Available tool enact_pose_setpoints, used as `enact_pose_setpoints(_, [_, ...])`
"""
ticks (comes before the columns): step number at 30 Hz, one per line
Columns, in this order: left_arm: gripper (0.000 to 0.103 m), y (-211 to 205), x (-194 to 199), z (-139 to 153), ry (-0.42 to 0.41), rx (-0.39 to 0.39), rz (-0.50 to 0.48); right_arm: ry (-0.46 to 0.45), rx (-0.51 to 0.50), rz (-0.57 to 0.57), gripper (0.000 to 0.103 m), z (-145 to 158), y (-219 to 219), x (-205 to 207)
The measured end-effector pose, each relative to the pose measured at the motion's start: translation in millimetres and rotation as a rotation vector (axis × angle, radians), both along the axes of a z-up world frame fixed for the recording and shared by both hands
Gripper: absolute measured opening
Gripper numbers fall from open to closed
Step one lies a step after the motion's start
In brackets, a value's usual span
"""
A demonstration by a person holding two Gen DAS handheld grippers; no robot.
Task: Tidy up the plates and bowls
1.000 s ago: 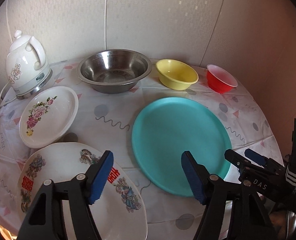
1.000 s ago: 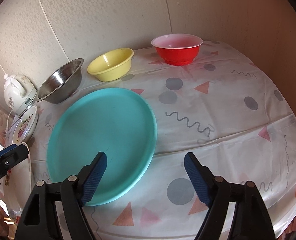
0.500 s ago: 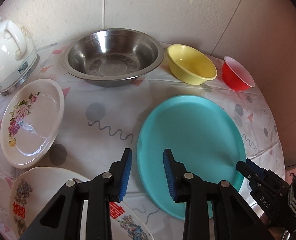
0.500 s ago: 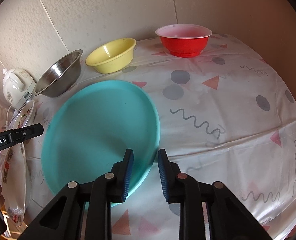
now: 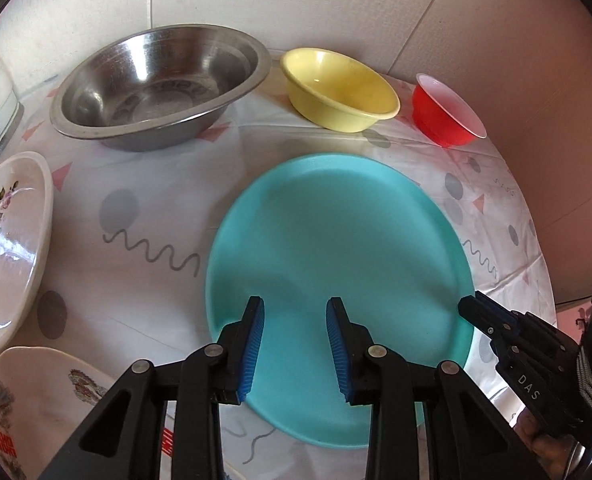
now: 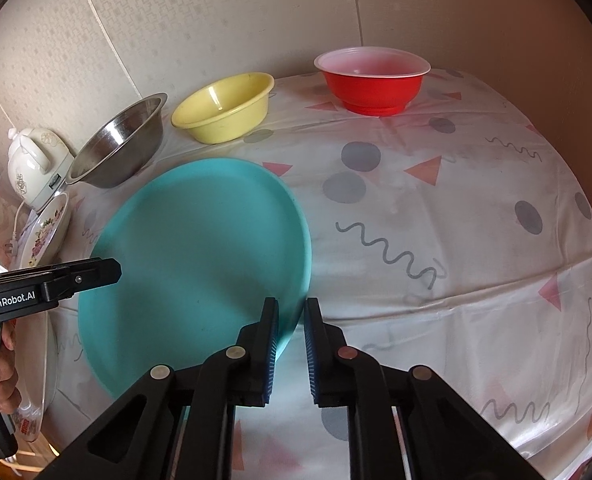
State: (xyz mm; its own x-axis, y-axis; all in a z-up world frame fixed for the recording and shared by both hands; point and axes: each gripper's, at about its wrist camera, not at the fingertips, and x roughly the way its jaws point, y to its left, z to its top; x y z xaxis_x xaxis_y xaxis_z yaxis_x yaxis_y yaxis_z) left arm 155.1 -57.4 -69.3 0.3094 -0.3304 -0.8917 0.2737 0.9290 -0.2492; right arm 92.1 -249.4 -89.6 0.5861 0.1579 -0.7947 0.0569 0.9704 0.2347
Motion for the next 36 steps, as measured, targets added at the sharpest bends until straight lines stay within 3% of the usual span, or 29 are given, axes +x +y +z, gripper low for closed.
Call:
enact_pose_setpoints(4, [0.033,10.2,-1.8,18.4,-0.057,-0.048,0.034,0.006,0.001,0.005,0.013,-0.6,-1.2,0.6])
enact_pose_setpoints(7, [0.033,20.8,3.7,28.0,-0.090,-0.002,0.056,0.009,-0.007,0.009,0.013,-0.5,-0.3,1.4])
enact_pose_setpoints(13, [0.033,28.6,13.9,8.8,-0.033,0.105,0.070,0.016,0.010,0.008,0.013,-1.3,-2.3,2.2])
enact_pose_setpoints(19, [0.033,23.4,9.4,0.5,-0.012,0.075,0.027,0.016,0.005,0.013,0.013,-1.7,-2.6,2.4])
enact_pose_setpoints(27, [0.032,16.2,4.7,-2.1,-0.037,0.115,0.015,0.013,-0.005,0.014,0.014,-1.5,-0.9,2.6])
enact_pose_setpoints(32, [0.023,14.6,1.6,-1.9,-0.063,0.153,0.020,0.011,-0.016,0.017,0.014,-1.0,0.2,2.2])
enact_pose_setpoints(36, [0.022,15.8,0.1,-0.7,-0.065,0.156,0.013,0.013,-0.019,0.021,0.014,-1.0,-1.1,2.0])
